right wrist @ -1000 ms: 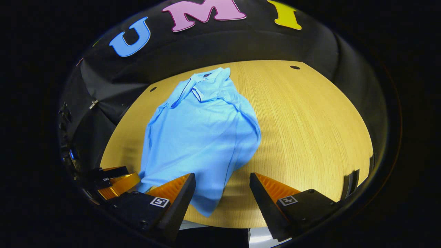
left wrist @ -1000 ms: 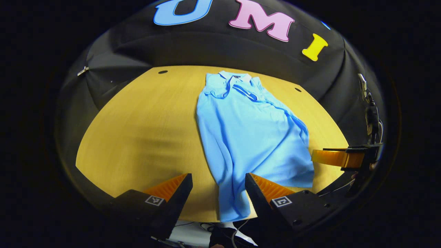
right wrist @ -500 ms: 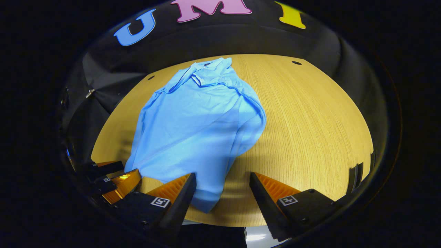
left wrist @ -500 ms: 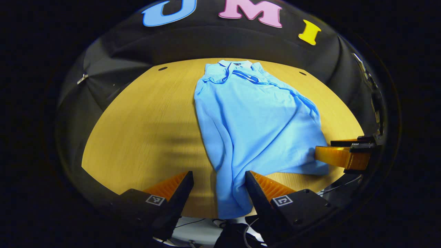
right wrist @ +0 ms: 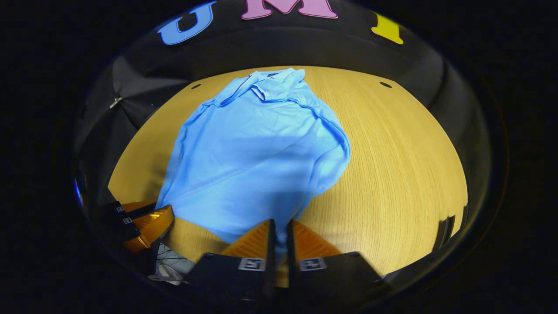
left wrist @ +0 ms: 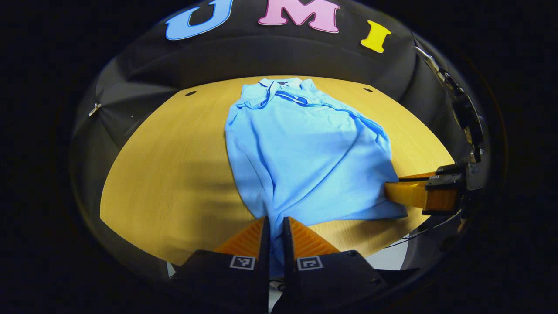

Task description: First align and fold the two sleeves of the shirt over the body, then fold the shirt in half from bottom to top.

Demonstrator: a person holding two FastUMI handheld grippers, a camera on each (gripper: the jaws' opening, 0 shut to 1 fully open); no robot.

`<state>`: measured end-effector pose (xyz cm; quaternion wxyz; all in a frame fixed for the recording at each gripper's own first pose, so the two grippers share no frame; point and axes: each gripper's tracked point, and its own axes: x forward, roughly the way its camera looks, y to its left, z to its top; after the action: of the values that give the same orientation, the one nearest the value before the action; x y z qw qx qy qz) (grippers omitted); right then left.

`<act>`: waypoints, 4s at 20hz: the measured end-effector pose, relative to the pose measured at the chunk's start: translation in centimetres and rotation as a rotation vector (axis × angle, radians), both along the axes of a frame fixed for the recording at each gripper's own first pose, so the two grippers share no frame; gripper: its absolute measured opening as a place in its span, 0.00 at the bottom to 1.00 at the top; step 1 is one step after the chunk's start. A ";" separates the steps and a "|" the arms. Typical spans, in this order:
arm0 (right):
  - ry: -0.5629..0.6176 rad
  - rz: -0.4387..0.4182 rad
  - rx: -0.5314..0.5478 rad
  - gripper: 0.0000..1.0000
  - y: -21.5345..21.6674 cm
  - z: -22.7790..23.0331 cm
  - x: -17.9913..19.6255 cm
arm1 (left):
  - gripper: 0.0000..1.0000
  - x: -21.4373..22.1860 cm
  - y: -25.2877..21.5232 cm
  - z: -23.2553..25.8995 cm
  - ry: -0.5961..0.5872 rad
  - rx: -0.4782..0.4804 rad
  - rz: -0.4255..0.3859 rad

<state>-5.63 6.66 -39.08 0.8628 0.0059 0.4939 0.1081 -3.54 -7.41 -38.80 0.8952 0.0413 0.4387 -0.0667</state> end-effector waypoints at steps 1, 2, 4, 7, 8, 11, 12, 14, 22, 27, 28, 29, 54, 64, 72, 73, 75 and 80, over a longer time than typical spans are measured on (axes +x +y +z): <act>0.004 0.001 0.004 0.06 0.0 0.0 0.2 | 0.18 0.1 0.0 0.0 0.006 -0.007 0.005; 0.005 0.011 0.007 0.06 0.0 0.1 0.2 | 0.12 0.2 0.0 0.1 0.012 -0.016 0.011; 0.014 0.026 0.020 0.05 0.0 0.1 0.2 | 0.07 0.2 -0.1 0.3 0.021 -0.040 0.021; 0.033 0.018 0.054 0.00 0.1 0.1 0.3 | 0.07 0.1 -0.1 0.3 0.030 -0.050 0.009; 0.036 0.011 0.061 0.05 0.0 0.1 0.3 | 0.07 0.1 0.0 0.2 0.035 -0.044 0.000; 0.039 0.007 0.071 0.05 0.1 0.6 0.6 | 0.06 0.3 0.1 0.6 0.050 -0.034 -0.003; 0.036 0.015 0.073 0.05 0.2 0.9 0.7 | 0.06 0.5 0.2 0.7 0.055 -0.041 0.004; 0.015 0.026 0.077 0.05 0.5 2.0 1.6 | 0.06 0.9 0.0 1.3 0.055 -0.059 0.019; -0.049 0.045 0.116 0.05 1.7 6.7 6.5 | 0.06 5.2 -0.1 6.0 -0.006 -0.065 0.017; -0.086 0.065 0.136 0.05 2.1 9.3 10.3 | 0.06 9.3 -0.4 10.3 -0.079 -0.047 0.002; -0.100 0.067 0.140 0.05 2.2 10.0 11.3 | 0.06 10.3 -0.7 11.1 -0.090 -0.053 0.002; -0.112 0.067 0.144 0.05 2.3 10.7 12.2 | 0.06 11.3 -0.7 11.6 -0.100 -0.056 0.003; -0.370 0.027 0.206 0.05 4.5 12.3 45.6 | 0.06 44.6 -1.0 14.4 -0.285 -0.117 0.116; -0.331 0.025 0.138 0.08 5.3 2.4 49.8 | 0.10 52.0 -0.1 4.4 -0.256 -0.051 0.094; -0.371 0.028 0.117 0.61 3.8 5.3 48.3 | 0.98 50.3 1.5 9.4 -0.395 -0.041 0.148; -0.382 0.025 0.118 0.80 3.4 6.5 47.9 | 0.98 49.7 1.8 10.4 -0.410 -0.030 0.155; -0.407 0.022 0.114 0.98 3.1 8.2 46.6 | 0.98 47.9 2.0 12.1 -0.434 -0.010 0.152; -0.464 0.040 0.089 0.98 3.1 13.6 41.9 | 0.98 42.2 1.1 17.5 -0.501 -0.021 0.101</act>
<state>36.25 9.78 -25.45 0.9497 0.0092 0.2771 0.1453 38.70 -6.29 -21.34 0.9786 0.0252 0.2039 -0.0140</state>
